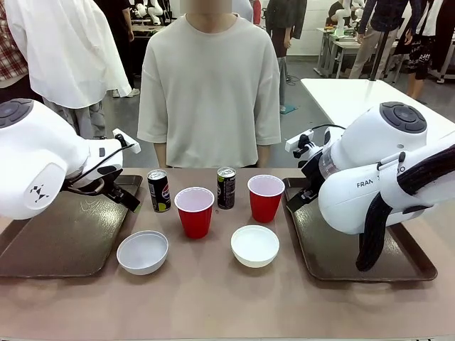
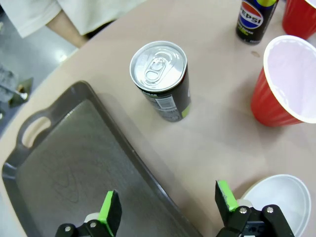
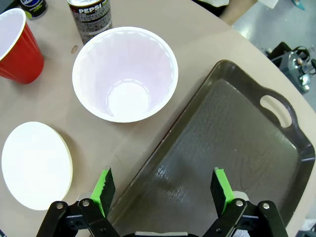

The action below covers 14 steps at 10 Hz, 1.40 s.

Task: Prepare tableware on both trays.
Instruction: Pick up a Picnic Bowl from the table and place it on a Handle tray.

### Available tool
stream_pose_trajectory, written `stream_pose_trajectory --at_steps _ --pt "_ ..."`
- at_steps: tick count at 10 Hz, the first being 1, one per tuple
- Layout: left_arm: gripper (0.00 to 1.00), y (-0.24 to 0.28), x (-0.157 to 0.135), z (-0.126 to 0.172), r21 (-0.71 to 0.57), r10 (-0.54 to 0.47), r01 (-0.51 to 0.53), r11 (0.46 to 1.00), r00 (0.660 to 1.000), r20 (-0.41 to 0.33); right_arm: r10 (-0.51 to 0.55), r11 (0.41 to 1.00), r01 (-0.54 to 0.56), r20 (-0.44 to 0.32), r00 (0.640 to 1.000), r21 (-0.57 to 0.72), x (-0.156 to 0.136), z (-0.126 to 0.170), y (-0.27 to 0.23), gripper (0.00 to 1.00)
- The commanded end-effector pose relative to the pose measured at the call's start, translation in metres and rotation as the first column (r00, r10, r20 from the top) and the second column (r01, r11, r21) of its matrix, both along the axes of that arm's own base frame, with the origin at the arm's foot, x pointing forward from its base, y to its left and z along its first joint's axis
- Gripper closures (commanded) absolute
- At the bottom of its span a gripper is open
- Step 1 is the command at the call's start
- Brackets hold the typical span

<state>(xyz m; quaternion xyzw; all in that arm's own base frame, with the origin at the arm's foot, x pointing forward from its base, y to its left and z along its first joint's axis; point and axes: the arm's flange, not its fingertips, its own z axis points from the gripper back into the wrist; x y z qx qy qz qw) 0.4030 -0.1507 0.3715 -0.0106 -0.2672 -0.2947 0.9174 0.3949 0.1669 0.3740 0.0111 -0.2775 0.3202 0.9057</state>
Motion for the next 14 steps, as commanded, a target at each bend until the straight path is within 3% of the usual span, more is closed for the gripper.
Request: stream_pose_trajectory --at_steps 1,4,5,7,8,9,10,11,12,13,14 --pt "0.00 -0.005 -0.006 0.017 0.038 -0.020 0.019 0.999 1.000 0.017 0.031 0.999 -0.031 -0.011 0.999 -0.022 -0.006 0.012 0.014 0.00" --pt "0.00 -0.010 -0.047 0.073 0.029 -0.156 0.159 0.987 0.984 -0.089 -0.021 0.993 0.008 -0.111 0.994 -0.119 -0.062 0.085 0.024 0.00" --pt "0.00 -0.009 -0.061 0.082 0.025 -0.187 0.193 0.981 0.971 -0.148 -0.093 0.988 0.071 -0.158 0.983 -0.140 -0.081 0.106 0.016 0.00" --pt "0.00 -0.012 -0.097 0.101 0.015 -0.221 0.228 0.974 0.957 -0.186 -0.195 0.971 0.157 -0.217 0.956 -0.183 -0.130 0.130 0.007 0.00" --pt "0.00 -0.013 -0.103 0.103 0.037 -0.180 0.190 0.981 0.965 -0.191 -0.243 0.956 0.192 -0.228 0.943 -0.222 -0.143 0.131 0.009 0.00" --pt "0.00 -0.024 -0.080 0.092 0.023 -0.200 0.207 0.978 0.965 -0.168 -0.153 0.975 0.118 -0.183 0.971 -0.186 -0.109 0.117 0.003 0.00" --pt "0.00 -0.024 -0.080 0.092 0.023 -0.200 0.207 0.978 0.965 -0.168 -0.153 0.975 0.118 -0.183 0.971 -0.186 -0.109 0.117 0.003 0.00" --pt "0.00 -0.024 -0.080 0.092 0.023 -0.200 0.207 0.978 0.965 -0.168 -0.205 0.963 0.160 -0.199 0.958 -0.218 -0.135 0.132 -0.003 0.00" --pt "0.00 -0.021 -0.092 0.103 0.028 -0.203 0.212 0.977 0.961 -0.185 0.037 0.997 -0.055 -0.254 0.966 -0.062 -0.103 0.115 0.006 0.00" --pt "0.00 -0.013 -0.075 0.113 -0.102 -0.248 0.233 0.967 0.951 -0.186 0.146 0.986 -0.115 -0.298 0.943 0.118 -0.075 0.112 0.007 0.00" --pt "0.00 0.002 -0.073 0.127 -0.263 -0.307 0.257 0.930 0.936 -0.172 0.219 0.938 -0.113 -0.306 0.926 0.327 -0.062 0.124 -0.008 0.00"
